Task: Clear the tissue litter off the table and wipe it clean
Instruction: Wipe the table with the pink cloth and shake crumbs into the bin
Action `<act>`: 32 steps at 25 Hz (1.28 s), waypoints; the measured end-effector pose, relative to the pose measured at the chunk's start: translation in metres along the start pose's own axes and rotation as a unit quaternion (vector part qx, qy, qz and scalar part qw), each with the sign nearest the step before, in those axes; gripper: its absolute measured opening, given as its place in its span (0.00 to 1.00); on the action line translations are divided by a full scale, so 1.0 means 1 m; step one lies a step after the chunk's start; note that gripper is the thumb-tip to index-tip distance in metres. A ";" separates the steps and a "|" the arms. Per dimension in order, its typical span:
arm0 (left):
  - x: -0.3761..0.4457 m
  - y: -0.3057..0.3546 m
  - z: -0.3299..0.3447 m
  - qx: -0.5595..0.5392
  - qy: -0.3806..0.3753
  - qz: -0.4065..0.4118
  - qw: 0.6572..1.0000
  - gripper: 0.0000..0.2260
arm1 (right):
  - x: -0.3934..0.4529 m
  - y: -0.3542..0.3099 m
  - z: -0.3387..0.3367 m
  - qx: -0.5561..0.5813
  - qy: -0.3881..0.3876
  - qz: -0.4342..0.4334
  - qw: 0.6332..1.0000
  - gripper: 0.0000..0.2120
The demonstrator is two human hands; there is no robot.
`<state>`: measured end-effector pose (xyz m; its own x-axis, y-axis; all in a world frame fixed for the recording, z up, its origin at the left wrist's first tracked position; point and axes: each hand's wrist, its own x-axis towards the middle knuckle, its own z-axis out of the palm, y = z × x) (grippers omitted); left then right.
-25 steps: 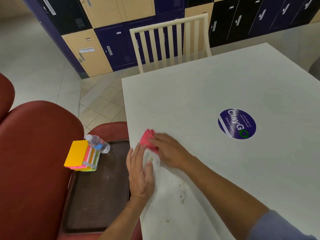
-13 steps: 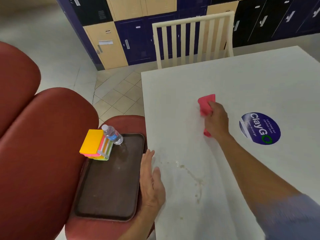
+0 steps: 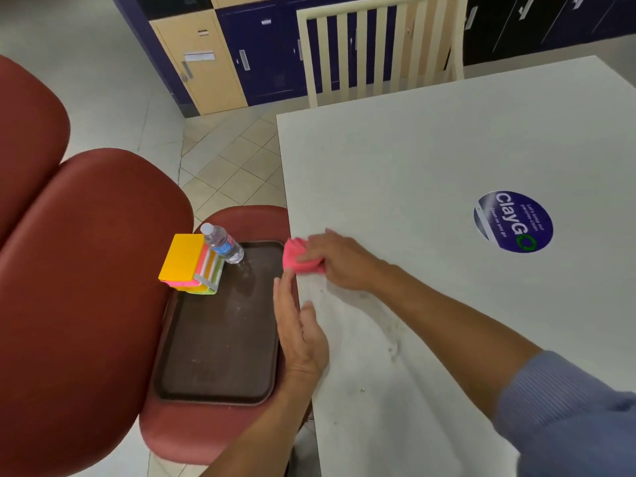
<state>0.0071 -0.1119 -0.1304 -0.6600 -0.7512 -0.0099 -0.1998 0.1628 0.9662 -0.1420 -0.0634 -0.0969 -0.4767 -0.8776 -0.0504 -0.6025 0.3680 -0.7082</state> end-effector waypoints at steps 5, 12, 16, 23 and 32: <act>-0.010 0.007 -0.005 -0.103 -0.001 -0.067 0.992 0.26 | -0.073 -0.014 0.017 -0.021 -0.072 0.019 0.997 0.17; -0.041 -0.005 -0.039 -0.253 -0.039 -0.291 0.922 0.20 | -0.145 0.005 -0.056 0.114 0.216 0.171 0.954 0.26; -0.052 -0.008 -0.054 -0.365 0.028 -0.369 0.854 0.20 | -0.187 0.044 -0.058 0.015 0.292 0.314 0.903 0.26; -0.060 0.001 -0.046 -0.440 0.105 -0.382 0.806 0.20 | -0.170 -0.003 0.042 -0.051 0.264 0.239 0.933 0.25; -0.079 -0.008 -0.057 -0.462 0.025 -0.411 0.785 0.20 | -0.170 -0.086 0.120 0.022 0.301 0.241 0.922 0.27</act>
<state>0.1019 -0.0898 -0.1224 -0.5496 -0.3880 -0.7399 0.0837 -0.9067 0.4133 0.0680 0.0173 -0.1119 -0.9595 -0.2806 0.0245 -0.2078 0.6466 -0.7339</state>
